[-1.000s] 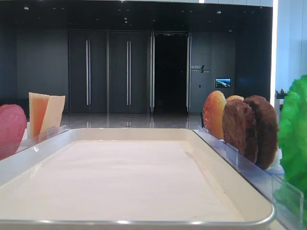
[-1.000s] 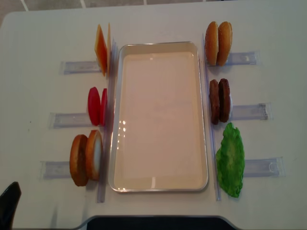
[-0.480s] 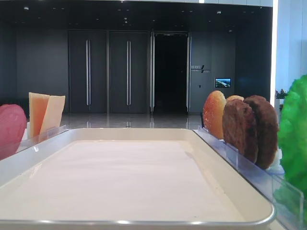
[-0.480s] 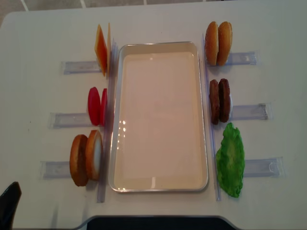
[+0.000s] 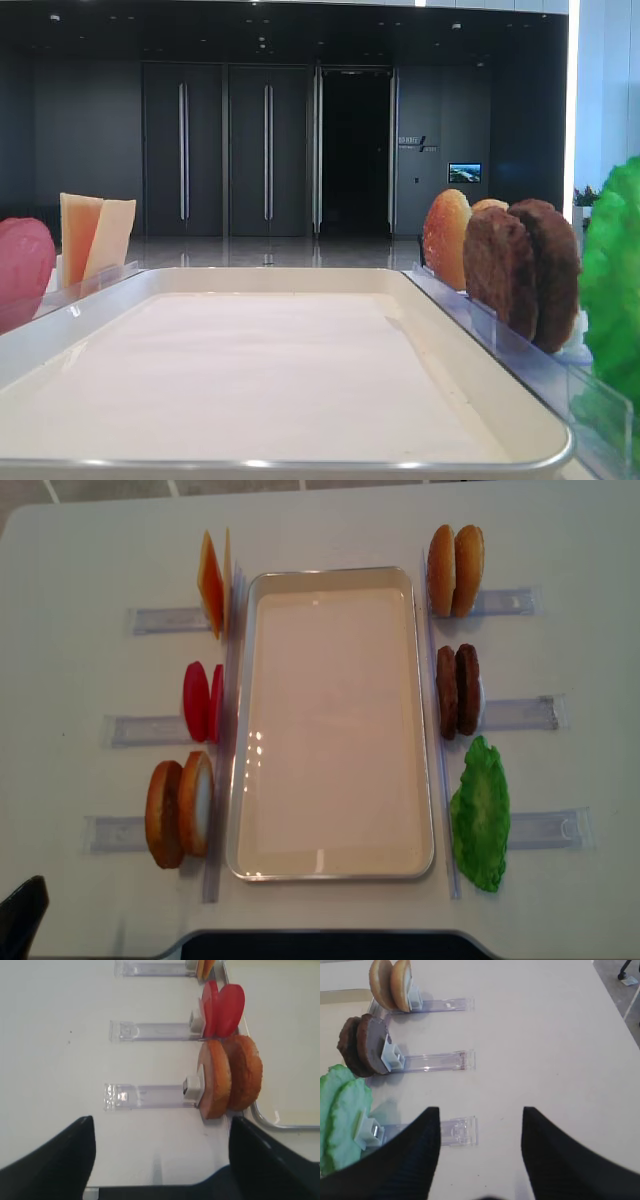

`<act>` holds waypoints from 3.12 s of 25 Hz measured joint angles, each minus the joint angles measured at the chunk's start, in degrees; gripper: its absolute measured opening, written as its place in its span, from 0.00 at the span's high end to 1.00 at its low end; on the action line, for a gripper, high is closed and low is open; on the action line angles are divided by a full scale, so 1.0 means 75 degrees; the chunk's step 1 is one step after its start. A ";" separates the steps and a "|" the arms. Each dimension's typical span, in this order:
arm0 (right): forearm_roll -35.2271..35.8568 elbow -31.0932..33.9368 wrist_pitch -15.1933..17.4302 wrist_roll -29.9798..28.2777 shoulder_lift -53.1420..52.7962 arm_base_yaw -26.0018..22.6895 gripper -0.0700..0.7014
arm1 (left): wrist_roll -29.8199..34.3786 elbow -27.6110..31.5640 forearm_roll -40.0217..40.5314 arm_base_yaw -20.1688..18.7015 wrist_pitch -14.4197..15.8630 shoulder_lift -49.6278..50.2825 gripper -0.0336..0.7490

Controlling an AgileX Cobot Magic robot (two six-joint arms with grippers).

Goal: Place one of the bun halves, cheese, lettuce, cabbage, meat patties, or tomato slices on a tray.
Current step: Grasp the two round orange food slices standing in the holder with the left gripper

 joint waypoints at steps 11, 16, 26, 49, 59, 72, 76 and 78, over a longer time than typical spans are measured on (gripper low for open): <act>0.0000 0.0000 0.0000 0.0000 0.0000 0.0000 0.41 | -0.0223 -0.0660 -0.0355 0.0000 0.0249 0.2143 0.15; 0.0000 0.0000 0.0000 0.0000 0.0000 0.0000 0.41 | -0.0393 -0.0932 -0.0433 0.0000 0.0249 0.3275 0.15; 0.0000 0.0000 0.0000 0.0000 0.0000 0.0000 0.41 | -0.0807 -0.1286 -0.0321 0.0000 0.0165 0.5477 0.15; 0.0000 0.0000 0.0000 0.0000 0.0000 0.0000 0.41 | -0.1201 -0.3407 0.1025 0.0000 0.0076 0.8723 0.15; 0.0000 0.0000 0.0000 0.0000 0.0000 0.0000 0.41 | -0.1201 -0.3488 0.1040 0.0000 0.0066 0.8832 0.15; 0.0000 0.0000 0.0000 0.0000 0.0000 0.0000 0.41 | -0.1201 -0.3488 0.0884 0.0000 0.0066 0.8832 0.15; 0.0000 0.0000 0.0000 0.0000 0.0000 0.0000 0.41 | -0.1205 -0.3488 0.0680 0.0000 0.0066 0.8832 0.15; 0.0000 0.0000 0.0000 0.0000 0.0000 0.0000 0.41 | -0.1215 -0.3488 0.0534 0.0000 0.0066 0.8832 0.15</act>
